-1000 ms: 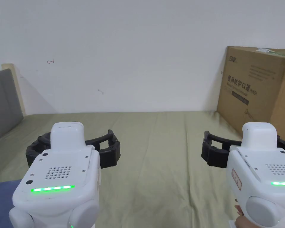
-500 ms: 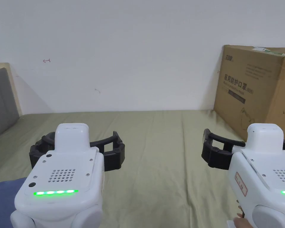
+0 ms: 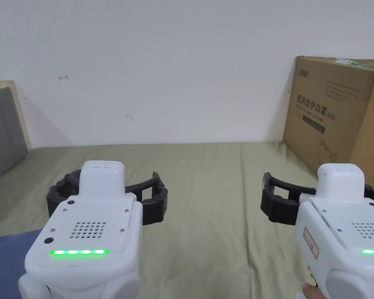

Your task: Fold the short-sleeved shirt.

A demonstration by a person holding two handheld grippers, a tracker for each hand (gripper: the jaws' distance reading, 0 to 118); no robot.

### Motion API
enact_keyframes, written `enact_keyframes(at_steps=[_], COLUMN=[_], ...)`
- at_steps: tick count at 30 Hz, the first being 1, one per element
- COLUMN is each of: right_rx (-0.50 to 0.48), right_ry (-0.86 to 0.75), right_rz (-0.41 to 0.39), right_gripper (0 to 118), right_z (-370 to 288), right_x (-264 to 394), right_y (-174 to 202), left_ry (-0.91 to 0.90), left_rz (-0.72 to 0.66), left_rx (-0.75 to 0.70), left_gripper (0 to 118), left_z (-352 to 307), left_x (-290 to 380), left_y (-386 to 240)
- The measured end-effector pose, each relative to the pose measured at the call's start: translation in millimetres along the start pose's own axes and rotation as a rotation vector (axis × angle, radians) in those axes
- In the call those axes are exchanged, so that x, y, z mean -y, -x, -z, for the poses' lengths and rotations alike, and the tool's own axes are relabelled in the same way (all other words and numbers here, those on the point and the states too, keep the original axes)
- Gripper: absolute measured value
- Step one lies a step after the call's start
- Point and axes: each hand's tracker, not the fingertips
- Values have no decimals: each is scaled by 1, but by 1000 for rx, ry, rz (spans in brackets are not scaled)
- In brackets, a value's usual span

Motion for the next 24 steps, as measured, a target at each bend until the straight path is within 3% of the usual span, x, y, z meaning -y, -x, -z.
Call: enact_keyframes(at_steps=[1, 2, 3, 4, 5, 7, 16, 20, 24], right_rx=[40, 94, 116, 95, 77, 46, 92, 11, -215], right_ry=[20, 37, 50, 53, 110, 132, 131, 116, 142], right_rz=[3, -12, -21, -8, 29, 121, 85, 46, 47], right_gripper=[107, 84, 19, 0, 0, 0, 0, 0, 0], right_z=[2, 3, 4, 7, 11, 12, 14, 29, 42], right_x=[1, 2, 3, 3, 4, 5, 7, 6, 2], right_y=[1, 2, 2, 0, -6, -16, -21, 19, 102], left_ry=[4, 10, 28, 59, 73, 85, 95, 122, 108], left_rz=[18, 32, 46, 60, 56, -20, 10, 20, 70], left_rx=[-12, -19, -25, -44, -72, 26, 31, 3, -258], left_gripper=[85, 51, 3, 1, 1, 1, 1, 1, 1], left_z=[-1, 0, 1, 5, 6, 8, 12, -3, -36], left_x=[-1, -2, -3, -3, -2, -1, 7, 5, 7], left_y=[-1, -2, -3, -3, -3, 4, -2, 32, 105])
